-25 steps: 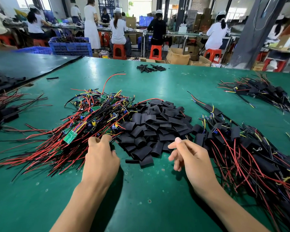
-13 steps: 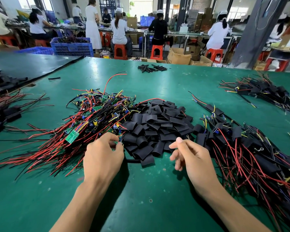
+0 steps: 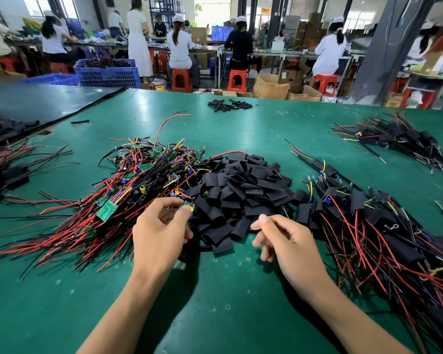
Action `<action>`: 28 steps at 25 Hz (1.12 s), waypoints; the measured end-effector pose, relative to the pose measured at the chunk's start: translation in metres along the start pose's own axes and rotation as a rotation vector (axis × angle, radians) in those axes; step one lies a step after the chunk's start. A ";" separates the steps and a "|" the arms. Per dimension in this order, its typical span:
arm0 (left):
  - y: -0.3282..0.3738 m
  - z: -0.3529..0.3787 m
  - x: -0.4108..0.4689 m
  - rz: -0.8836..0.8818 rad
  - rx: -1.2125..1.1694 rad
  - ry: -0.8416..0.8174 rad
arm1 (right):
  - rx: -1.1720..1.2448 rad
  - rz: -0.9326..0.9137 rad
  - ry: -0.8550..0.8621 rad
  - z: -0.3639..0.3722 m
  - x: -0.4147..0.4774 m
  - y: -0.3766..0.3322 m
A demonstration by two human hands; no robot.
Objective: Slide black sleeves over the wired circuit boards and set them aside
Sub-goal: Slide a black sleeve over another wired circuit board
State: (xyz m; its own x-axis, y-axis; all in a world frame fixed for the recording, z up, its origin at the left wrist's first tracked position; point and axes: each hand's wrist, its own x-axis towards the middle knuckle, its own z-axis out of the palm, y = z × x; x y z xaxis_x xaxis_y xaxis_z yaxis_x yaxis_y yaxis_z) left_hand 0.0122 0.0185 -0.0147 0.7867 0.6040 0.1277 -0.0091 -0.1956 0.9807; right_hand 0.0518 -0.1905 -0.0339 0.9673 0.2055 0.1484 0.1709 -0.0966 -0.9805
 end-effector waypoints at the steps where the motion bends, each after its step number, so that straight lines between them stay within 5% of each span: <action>1: 0.002 0.001 0.000 -0.054 -0.137 -0.008 | 0.003 0.000 -0.002 0.000 0.000 0.000; 9: 0.015 -0.006 0.009 -0.556 -0.886 -0.310 | -0.006 0.000 -0.007 -0.001 -0.001 -0.002; 13: 0.015 -0.002 0.004 -0.610 -0.702 -0.450 | 0.027 -0.043 -0.042 0.000 -0.004 -0.007; 17: 0.010 0.009 -0.008 -0.501 -0.435 -0.563 | -0.107 -0.180 -0.237 -0.001 -0.010 -0.004; 21: 0.008 0.015 -0.014 -0.371 -0.339 -0.606 | -0.083 -0.095 -0.237 0.004 -0.011 -0.005; 28: 0.004 0.018 -0.012 -0.406 -0.401 -0.476 | 0.627 0.192 -0.038 -0.002 0.006 -0.021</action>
State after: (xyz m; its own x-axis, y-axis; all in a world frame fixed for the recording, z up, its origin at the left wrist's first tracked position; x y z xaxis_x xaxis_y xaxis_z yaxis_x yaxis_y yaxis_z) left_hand 0.0139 -0.0032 -0.0153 0.9577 0.1504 -0.2454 0.1867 0.3241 0.9274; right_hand 0.0546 -0.1895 -0.0118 0.9605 0.2767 -0.0305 -0.1571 0.4482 -0.8800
